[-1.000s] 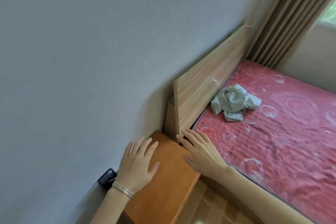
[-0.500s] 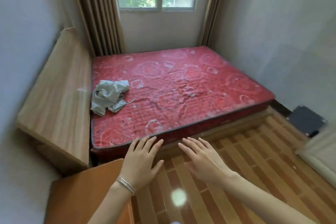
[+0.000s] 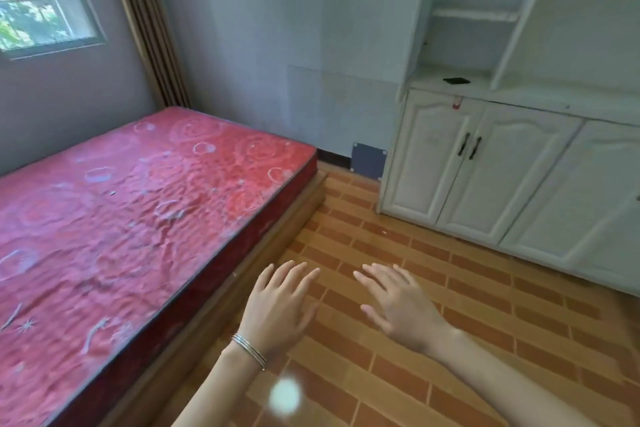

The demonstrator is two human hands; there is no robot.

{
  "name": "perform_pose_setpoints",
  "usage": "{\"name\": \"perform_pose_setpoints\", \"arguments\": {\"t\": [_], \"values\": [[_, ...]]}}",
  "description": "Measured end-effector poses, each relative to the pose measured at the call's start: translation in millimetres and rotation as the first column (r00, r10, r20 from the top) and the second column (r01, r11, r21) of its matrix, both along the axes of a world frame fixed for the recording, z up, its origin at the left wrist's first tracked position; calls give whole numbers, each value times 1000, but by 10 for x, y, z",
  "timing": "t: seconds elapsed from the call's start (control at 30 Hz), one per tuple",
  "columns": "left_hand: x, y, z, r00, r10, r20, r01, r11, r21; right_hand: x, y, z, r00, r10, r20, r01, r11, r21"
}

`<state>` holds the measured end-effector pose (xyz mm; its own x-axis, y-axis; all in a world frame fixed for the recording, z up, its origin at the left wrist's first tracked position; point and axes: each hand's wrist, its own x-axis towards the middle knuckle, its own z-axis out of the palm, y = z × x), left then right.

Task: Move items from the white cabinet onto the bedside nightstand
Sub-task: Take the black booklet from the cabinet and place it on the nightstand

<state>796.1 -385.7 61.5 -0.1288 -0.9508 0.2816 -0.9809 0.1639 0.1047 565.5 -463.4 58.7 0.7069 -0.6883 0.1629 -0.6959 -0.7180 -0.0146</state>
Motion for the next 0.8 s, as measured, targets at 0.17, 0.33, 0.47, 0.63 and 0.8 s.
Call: {"name": "perform_pose_setpoints", "arguments": {"t": [0.17, 0.33, 0.47, 0.63, 0.8], "values": [[-864, -835, 3, 990, -139, 31, 140, 990, -14, -922, -601, 61, 993, -115, 6, 115, 993, -25], [-1615, -1610, 86, 977, -208, 46, 210, 976, -59, -1644, -1273, 206, 980, -198, 1, 197, 978, -62], [-2048, -2128, 234, 979, -201, 25, 203, 974, -97, -2066, -1699, 377, 980, -198, 25, 199, 977, -78], [-2365, -2679, 310, 977, -212, 20, 213, 974, -72, -2375, -2124, 483, 972, -226, 72, 231, 969, -83], [-2509, -3223, 185, 966, -256, 36, 257, 966, -30, -2494, -2577, 332, 960, -268, 79, 273, 960, -66]]}}
